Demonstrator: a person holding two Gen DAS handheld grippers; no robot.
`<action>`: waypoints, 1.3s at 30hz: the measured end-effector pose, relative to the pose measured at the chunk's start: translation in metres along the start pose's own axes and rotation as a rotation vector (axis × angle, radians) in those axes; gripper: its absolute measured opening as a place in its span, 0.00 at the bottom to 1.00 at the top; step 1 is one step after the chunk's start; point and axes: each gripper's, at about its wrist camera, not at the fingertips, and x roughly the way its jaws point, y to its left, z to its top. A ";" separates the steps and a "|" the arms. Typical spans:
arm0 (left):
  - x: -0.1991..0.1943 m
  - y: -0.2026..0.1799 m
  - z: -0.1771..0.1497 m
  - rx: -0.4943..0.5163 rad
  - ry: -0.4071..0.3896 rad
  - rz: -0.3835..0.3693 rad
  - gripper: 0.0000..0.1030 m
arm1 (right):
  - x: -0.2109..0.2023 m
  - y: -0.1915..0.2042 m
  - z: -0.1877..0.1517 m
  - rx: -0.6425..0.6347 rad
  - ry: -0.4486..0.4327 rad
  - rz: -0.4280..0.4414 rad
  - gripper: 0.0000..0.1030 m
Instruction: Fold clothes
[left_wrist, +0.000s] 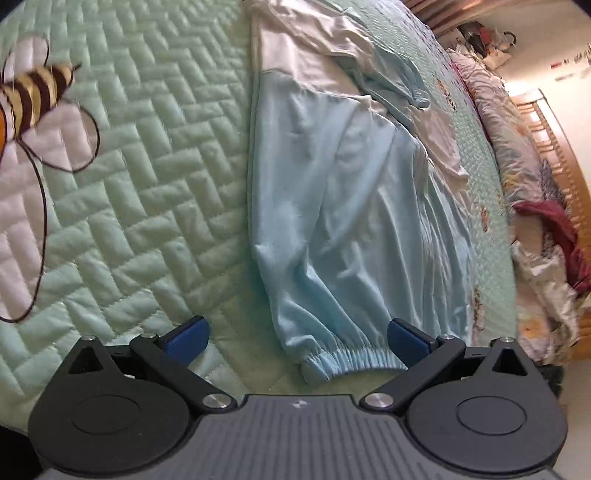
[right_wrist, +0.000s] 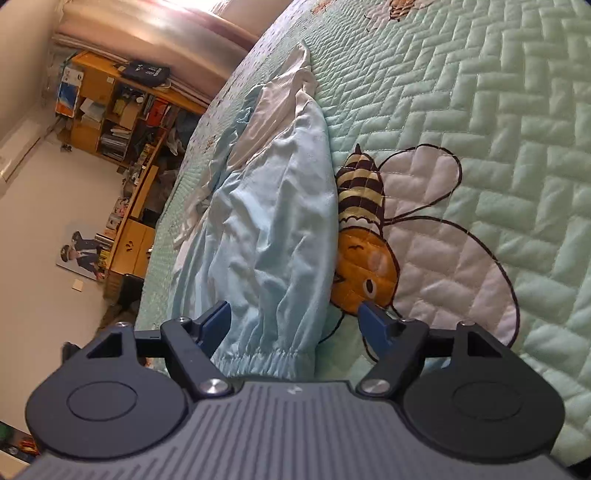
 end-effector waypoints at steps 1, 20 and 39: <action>0.002 0.004 0.002 -0.021 0.010 -0.025 0.99 | 0.001 -0.001 0.001 0.007 0.006 0.008 0.75; 0.074 -0.013 0.025 -0.051 0.193 -0.316 0.99 | 0.027 0.005 0.018 -0.054 0.090 0.156 0.71; 0.060 -0.010 0.009 0.016 0.113 -0.267 0.63 | 0.033 -0.013 0.009 -0.006 0.101 0.140 0.01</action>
